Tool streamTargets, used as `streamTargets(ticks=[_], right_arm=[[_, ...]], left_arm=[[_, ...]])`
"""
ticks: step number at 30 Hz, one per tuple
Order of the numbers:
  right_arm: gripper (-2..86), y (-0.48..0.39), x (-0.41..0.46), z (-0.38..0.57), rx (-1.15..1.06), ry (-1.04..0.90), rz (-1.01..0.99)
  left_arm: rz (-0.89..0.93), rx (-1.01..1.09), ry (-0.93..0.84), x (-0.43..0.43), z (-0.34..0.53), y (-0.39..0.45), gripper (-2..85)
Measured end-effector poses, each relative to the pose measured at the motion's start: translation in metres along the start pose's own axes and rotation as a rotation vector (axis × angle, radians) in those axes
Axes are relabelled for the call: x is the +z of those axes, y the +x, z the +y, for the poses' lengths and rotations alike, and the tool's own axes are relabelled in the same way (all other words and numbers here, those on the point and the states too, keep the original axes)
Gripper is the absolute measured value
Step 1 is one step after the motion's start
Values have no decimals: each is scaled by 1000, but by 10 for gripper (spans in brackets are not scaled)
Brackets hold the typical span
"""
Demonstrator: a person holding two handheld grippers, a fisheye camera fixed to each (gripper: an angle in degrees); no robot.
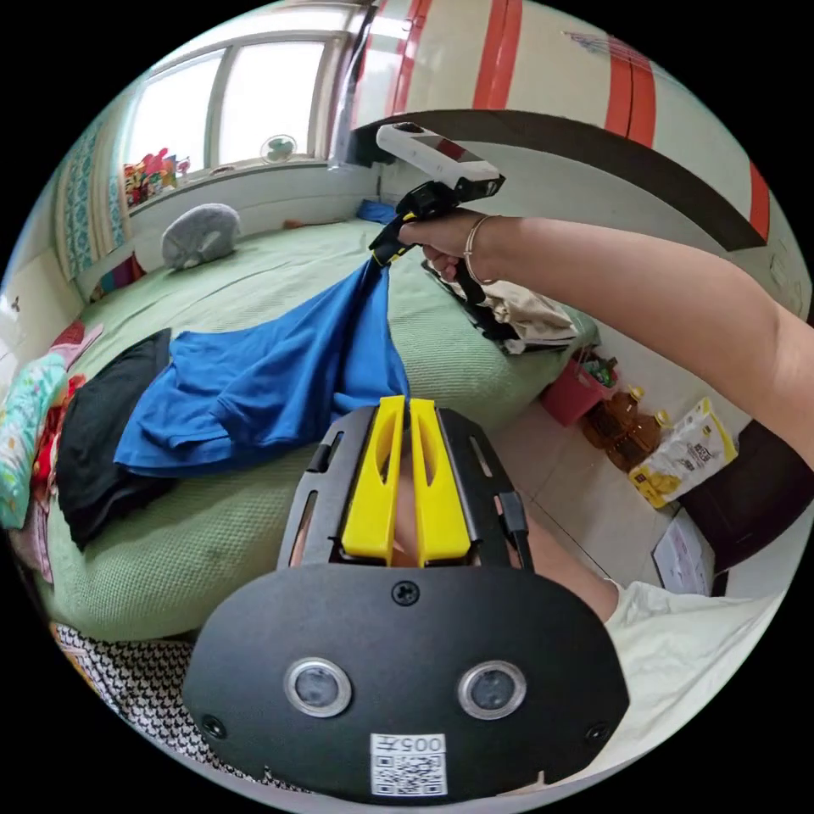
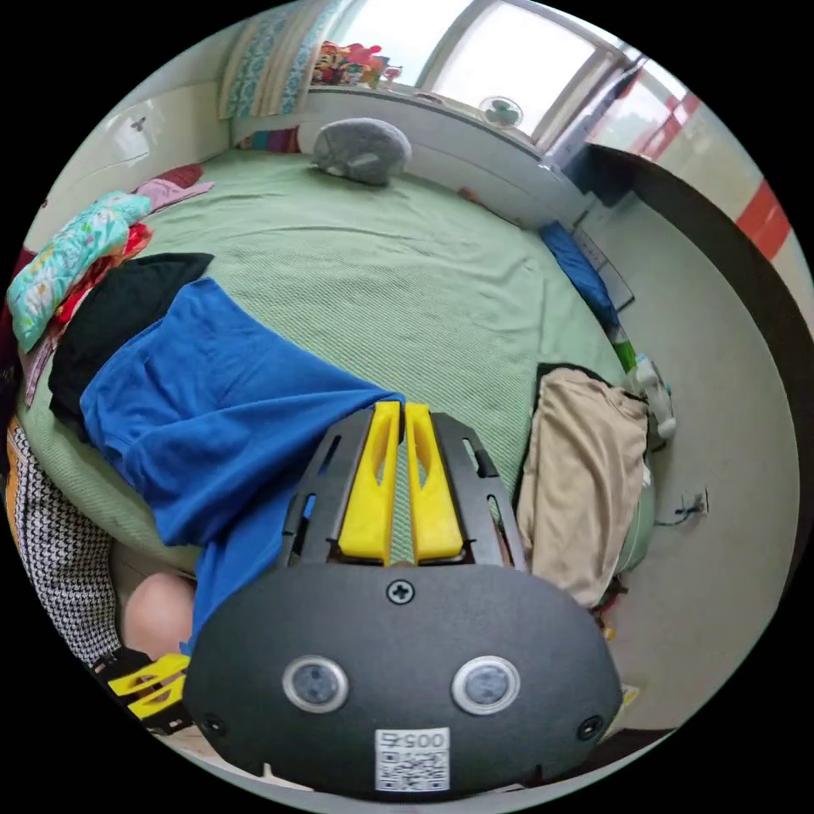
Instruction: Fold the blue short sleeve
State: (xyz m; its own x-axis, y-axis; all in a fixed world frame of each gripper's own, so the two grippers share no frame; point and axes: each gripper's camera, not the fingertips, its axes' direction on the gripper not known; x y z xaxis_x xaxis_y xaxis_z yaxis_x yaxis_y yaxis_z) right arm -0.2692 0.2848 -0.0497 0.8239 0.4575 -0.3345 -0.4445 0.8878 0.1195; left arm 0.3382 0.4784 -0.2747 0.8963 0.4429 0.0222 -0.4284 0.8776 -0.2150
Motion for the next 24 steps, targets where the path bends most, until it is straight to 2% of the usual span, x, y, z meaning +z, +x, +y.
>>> streamTargets(ticks=[5,7,13,16,18,20,24], right_arm=[[-12,67,32,36,183,-109,43],[-1,83,40,47,222,-147,51],[6,96,20,69,162,-55,17],[14,91,1,81,84,13,-53],[46,77,-11,94,-49,30,-239],[68,60,-18,107,-163,46,-333],[86,21,-13,127,-274,13,-407]], left_arm=[[116,17,-41,19,-13,15,9],[88,-7,-55,23,-16,8,7],[-137,-158,-86,22,-30,-66,17],[-201,-203,-106,28,-41,-111,51],[-214,-211,-124,38,-51,-140,78],[-220,-200,-131,47,-59,-155,87],[-218,-146,-163,73,-79,-175,99]])
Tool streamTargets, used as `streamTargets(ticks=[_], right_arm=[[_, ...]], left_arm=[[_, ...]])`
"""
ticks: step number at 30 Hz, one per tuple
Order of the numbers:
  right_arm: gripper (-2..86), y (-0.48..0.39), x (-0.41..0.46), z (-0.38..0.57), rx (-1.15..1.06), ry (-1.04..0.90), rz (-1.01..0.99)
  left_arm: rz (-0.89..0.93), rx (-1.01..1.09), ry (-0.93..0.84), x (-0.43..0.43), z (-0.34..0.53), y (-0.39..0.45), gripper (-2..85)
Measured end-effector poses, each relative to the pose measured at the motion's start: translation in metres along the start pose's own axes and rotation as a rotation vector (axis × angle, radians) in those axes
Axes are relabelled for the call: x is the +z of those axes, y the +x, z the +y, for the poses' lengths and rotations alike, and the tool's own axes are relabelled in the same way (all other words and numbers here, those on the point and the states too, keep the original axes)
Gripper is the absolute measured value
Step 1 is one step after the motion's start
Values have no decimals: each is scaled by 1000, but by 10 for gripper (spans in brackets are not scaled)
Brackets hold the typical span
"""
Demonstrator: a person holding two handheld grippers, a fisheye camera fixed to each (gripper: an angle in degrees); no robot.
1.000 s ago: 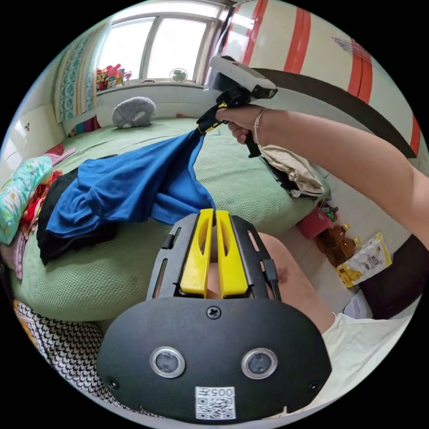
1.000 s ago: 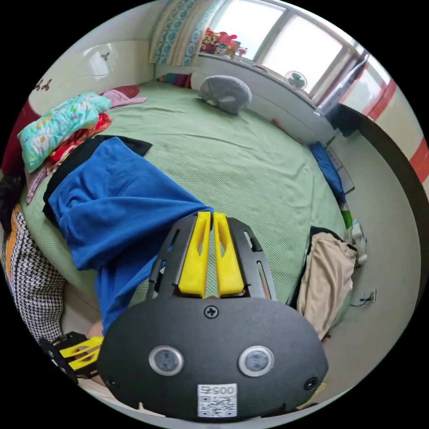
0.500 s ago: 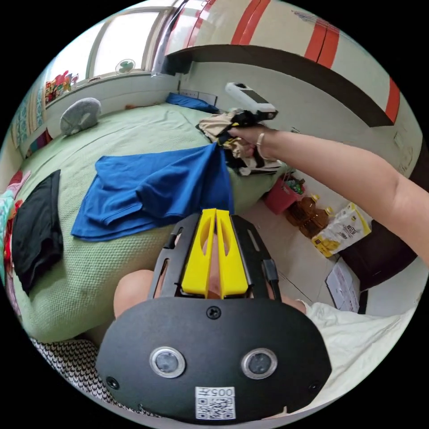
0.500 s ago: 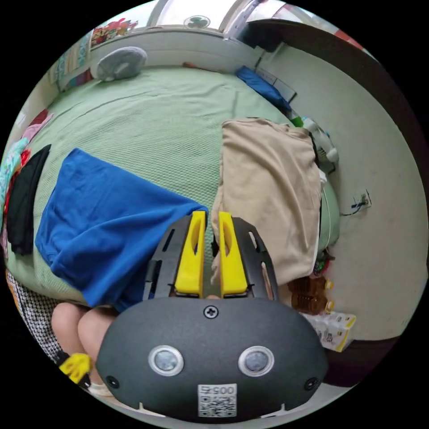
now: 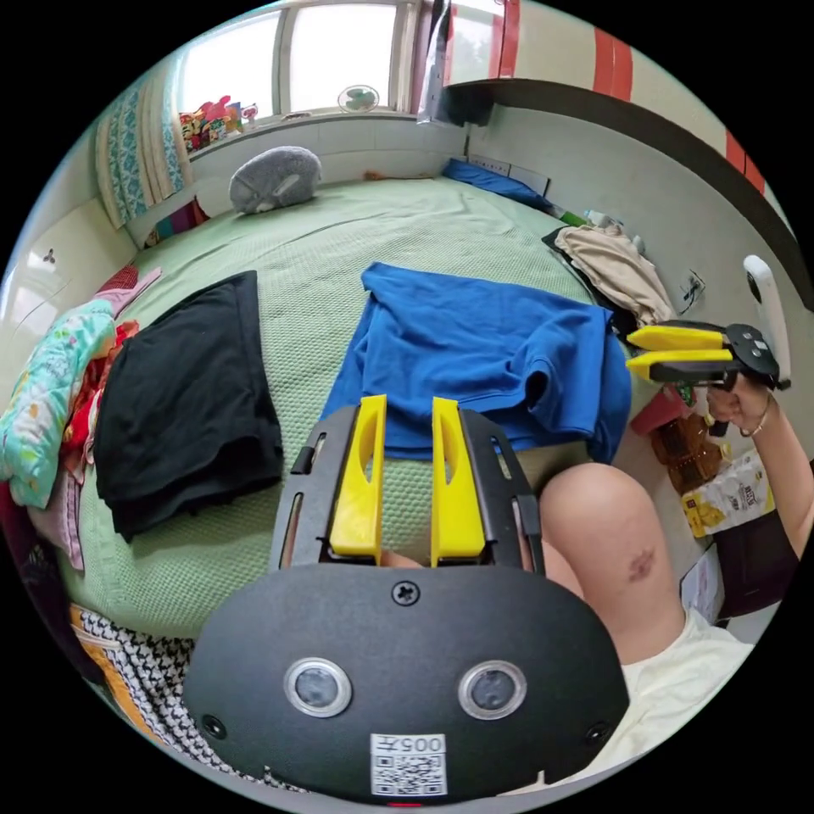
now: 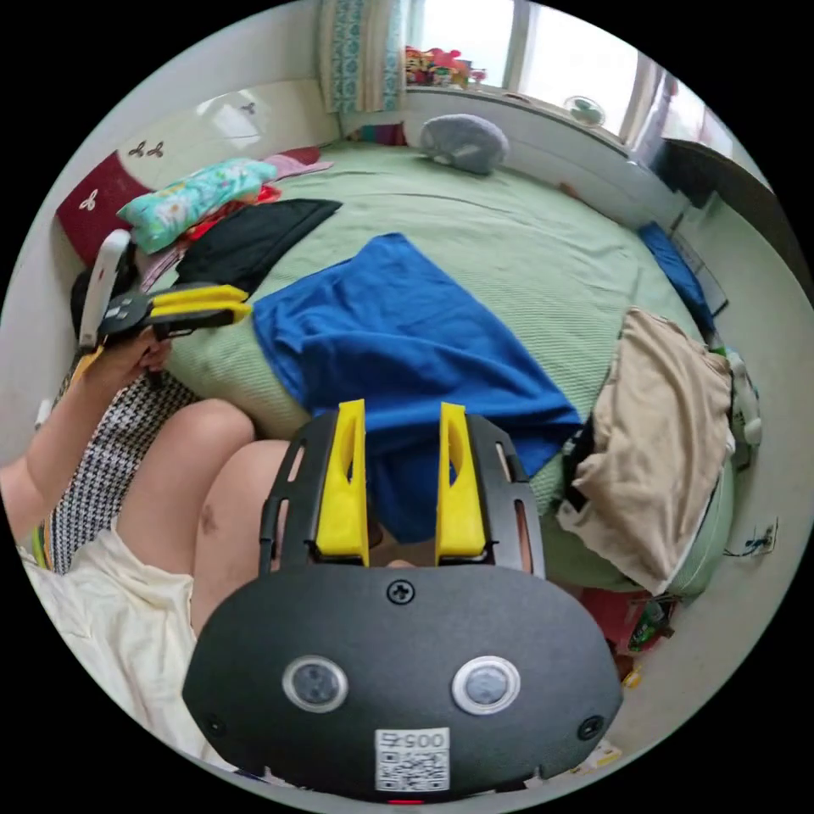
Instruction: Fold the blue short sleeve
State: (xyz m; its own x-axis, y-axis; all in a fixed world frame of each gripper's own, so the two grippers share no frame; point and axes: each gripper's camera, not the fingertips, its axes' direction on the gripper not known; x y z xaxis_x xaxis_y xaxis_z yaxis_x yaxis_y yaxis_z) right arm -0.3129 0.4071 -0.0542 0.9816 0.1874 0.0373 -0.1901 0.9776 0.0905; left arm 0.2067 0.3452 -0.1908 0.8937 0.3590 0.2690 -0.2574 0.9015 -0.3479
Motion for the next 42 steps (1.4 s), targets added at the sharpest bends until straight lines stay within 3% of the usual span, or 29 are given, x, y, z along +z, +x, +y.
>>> streamTargets(ticks=[11,21,27,32,42], right_arm=[[117,-25,50,-14,-2,-141,46],[-5,30,26,23,146,-86,105],[5,48,3,52,121,-48,37],[85,35,3,66,30,-25,-12],[79,24,22,68,-9,-71,141]], left_arm=[[89,9,-178,68,-65,-8,137],[8,38,-204,72,-106,-7,52],[17,46,-151,48,-129,-10,31],[24,55,-83,15,-151,-14,25],[69,48,-35,-33,-197,-18,22]])
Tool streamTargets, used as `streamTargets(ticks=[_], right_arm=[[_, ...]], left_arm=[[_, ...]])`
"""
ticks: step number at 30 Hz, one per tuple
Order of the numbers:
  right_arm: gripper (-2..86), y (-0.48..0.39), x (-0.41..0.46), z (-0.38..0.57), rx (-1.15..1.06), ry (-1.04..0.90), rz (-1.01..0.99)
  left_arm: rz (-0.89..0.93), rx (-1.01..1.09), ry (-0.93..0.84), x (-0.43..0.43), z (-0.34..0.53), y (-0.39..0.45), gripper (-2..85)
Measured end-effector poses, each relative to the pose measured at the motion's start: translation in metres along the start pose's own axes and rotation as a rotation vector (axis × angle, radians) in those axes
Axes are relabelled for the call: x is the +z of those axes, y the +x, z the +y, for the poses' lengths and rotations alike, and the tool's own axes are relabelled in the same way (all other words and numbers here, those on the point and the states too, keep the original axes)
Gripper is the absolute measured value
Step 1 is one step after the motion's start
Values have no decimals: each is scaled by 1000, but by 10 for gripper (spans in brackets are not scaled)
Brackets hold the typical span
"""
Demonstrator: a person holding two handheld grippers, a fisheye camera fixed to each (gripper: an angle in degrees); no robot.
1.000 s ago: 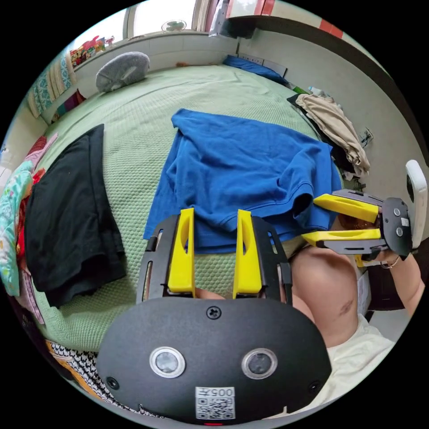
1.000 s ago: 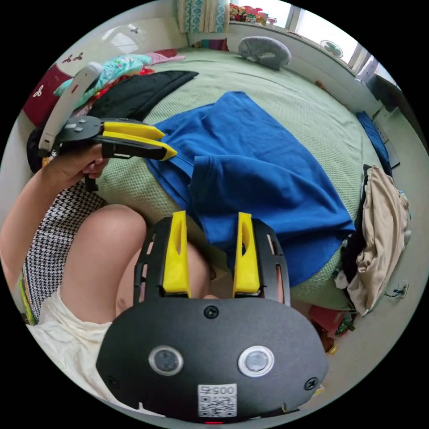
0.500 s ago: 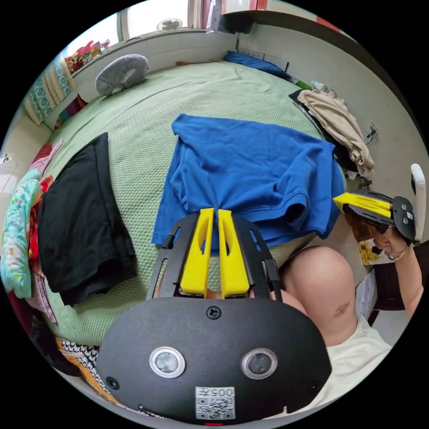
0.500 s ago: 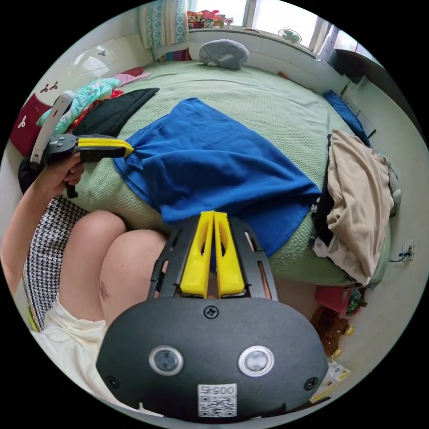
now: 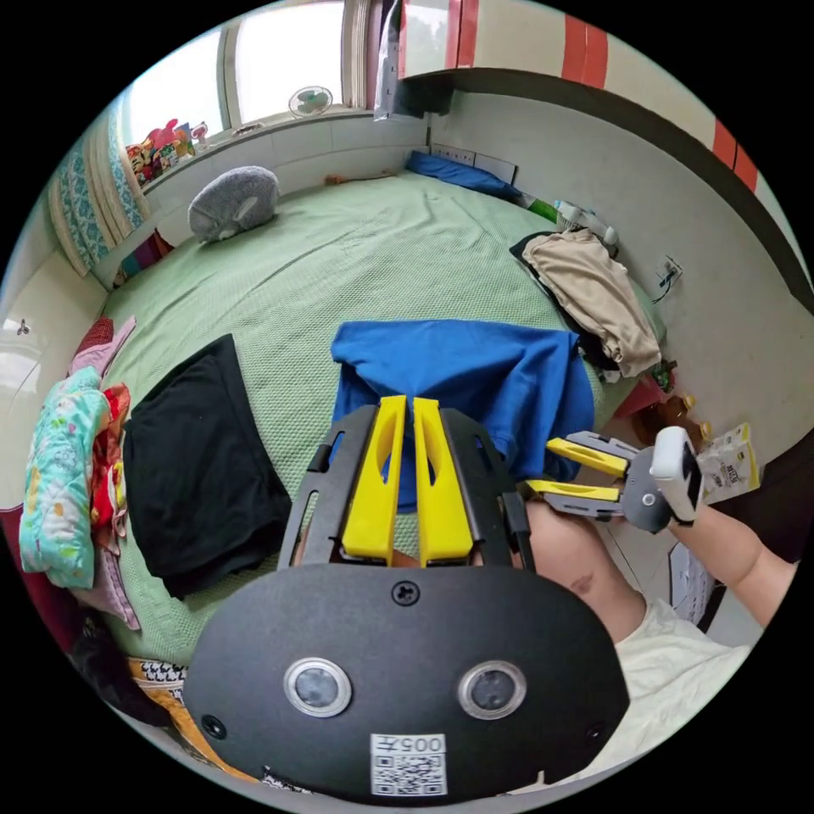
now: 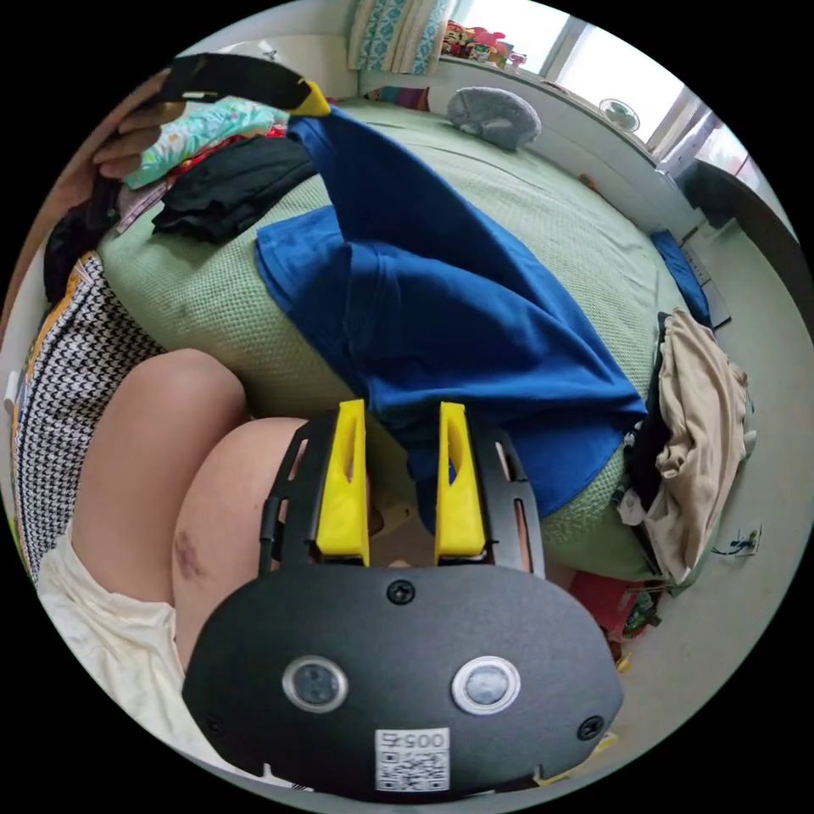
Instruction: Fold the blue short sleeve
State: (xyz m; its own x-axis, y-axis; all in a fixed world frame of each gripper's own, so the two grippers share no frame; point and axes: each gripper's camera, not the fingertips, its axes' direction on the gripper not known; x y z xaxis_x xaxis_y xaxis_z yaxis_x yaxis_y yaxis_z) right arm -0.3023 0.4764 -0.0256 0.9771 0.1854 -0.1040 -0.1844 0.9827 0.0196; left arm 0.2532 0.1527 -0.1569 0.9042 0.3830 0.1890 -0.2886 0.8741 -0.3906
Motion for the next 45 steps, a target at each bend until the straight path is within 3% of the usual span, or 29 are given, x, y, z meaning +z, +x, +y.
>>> streamTargets(ticks=[8,19,23,28,33,40,45], right_arm=[[-3,41,-16,21,109,29,-78],[-8,162,-102,34,291,258,-387],[-6,209,-130,-4,294,296,-238],[-11,264,-144,-75,352,281,-112],[-14,314,-132,-138,517,256,1],[23,332,-79,-137,587,141,-4],[74,289,-71,-57,386,119,-155]], left_arm=[[35,-20,1,-5,-13,-15,21],[29,4,14,-10,-65,-47,18],[-72,31,49,-11,-117,-58,8],[-99,-91,192,-21,-187,-85,-4],[-144,-149,148,-1,-241,-105,-3],[6,-84,-23,65,-187,-127,20],[62,-12,-195,95,-93,-157,54]])
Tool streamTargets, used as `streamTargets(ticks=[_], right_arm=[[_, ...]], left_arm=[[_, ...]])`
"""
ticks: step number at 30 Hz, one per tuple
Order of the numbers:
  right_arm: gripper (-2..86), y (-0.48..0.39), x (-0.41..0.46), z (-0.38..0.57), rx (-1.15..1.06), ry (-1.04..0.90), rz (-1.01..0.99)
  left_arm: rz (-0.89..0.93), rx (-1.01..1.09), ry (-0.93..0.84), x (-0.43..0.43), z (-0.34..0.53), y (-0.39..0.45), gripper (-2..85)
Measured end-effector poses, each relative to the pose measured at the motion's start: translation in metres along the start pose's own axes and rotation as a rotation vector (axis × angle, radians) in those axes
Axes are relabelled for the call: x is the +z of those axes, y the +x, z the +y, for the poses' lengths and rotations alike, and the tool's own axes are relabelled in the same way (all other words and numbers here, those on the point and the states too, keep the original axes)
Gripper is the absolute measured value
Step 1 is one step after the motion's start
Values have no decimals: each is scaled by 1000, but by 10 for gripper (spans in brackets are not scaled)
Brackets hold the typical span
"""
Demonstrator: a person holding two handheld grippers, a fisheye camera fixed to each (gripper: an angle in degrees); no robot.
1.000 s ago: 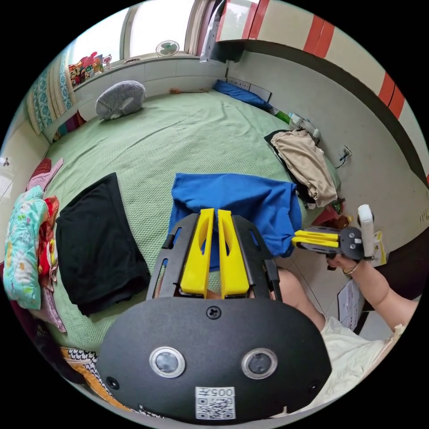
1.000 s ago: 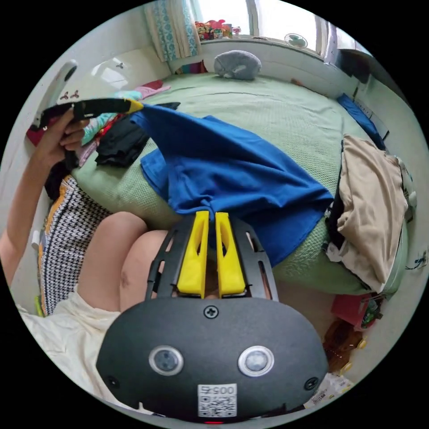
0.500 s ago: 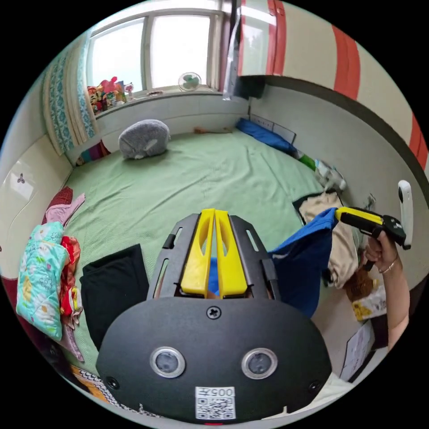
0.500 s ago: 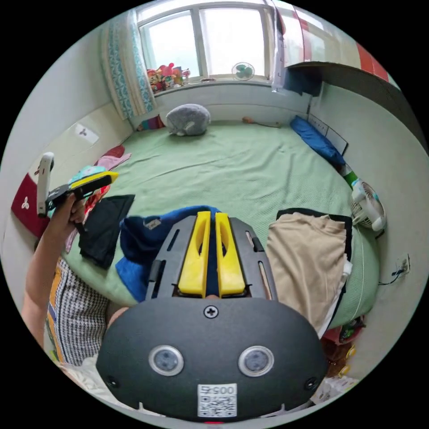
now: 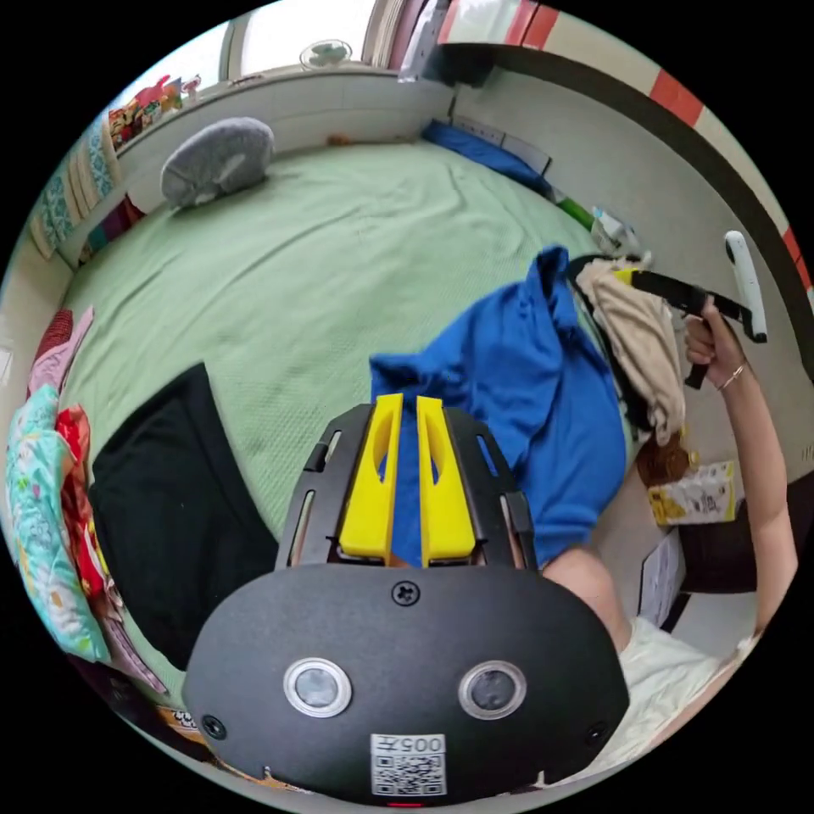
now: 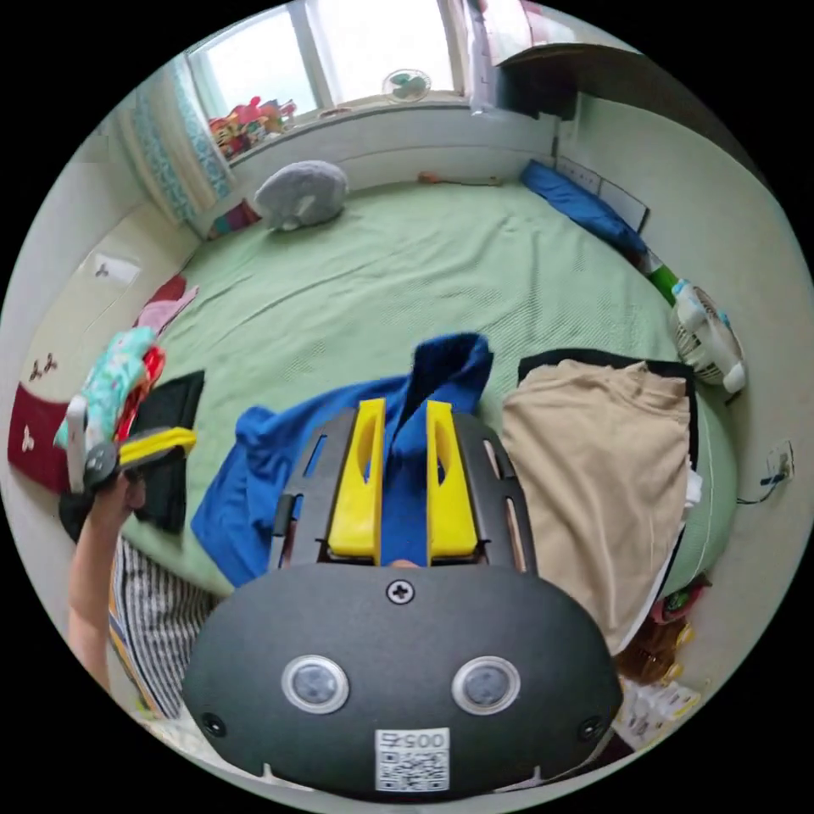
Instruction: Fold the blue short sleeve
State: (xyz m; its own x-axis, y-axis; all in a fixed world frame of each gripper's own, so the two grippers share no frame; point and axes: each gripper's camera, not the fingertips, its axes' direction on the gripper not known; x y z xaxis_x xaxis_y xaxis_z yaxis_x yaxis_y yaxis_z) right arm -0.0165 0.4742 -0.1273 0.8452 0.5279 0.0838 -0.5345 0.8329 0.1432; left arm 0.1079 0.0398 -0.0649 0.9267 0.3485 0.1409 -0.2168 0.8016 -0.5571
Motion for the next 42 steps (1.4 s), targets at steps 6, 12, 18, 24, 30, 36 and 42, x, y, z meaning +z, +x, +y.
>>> streamTargets(ticks=[6,12,18,24,30,36,42], right_arm=[[130,-26,3,138,-76,-107,-97],[126,-33,41,192,36,-172,63],[91,-48,76,190,111,-240,209],[0,-52,53,178,146,-204,140],[-13,-52,-38,161,50,-35,37],[-14,-46,-105,164,-26,-34,-120],[-14,-45,-81,195,-32,-210,-228]], left_arm=[[117,-75,-93,29,79,-24,137],[171,-232,-53,46,106,-33,151],[16,-236,-72,47,121,-14,93],[137,-279,-46,31,148,-11,31],[197,-227,70,-38,179,-22,21],[230,-170,101,-107,244,-10,19],[293,-207,42,-95,328,23,27]])
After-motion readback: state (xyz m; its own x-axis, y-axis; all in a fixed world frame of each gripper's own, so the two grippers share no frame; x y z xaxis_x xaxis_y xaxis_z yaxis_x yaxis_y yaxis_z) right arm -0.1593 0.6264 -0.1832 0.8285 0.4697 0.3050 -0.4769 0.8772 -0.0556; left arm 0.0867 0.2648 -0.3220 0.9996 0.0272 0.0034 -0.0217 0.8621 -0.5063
